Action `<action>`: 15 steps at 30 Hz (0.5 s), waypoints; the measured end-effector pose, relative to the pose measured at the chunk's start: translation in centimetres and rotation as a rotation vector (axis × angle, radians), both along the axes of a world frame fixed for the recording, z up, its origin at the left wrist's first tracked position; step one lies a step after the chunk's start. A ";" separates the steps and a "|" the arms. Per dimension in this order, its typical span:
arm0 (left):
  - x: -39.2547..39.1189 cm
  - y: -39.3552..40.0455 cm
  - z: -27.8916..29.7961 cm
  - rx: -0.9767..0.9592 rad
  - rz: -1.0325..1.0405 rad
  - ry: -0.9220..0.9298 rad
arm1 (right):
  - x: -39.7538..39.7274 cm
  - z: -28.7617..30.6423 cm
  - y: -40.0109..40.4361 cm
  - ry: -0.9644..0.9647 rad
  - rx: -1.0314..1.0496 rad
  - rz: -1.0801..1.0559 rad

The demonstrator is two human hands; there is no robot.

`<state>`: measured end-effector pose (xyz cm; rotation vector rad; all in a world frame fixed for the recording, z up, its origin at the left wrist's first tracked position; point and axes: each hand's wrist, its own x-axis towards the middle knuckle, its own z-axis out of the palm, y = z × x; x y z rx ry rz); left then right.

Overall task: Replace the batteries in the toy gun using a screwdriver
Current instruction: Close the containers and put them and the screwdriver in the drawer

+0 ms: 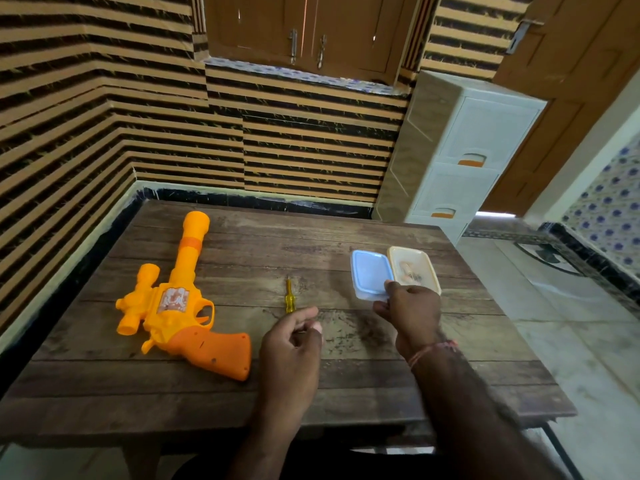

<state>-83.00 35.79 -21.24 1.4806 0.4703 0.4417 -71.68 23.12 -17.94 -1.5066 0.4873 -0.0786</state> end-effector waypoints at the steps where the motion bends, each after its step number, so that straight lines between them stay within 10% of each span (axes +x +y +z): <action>1: 0.1 0.0 0.0 0.002 0.000 -0.001 | 0.6 0.1 0.0 0.012 -0.016 0.003; 15: 0.0 0.1 0.3 0.002 0.011 -0.008 | 2.5 -2.2 0.6 0.021 -0.417 -0.037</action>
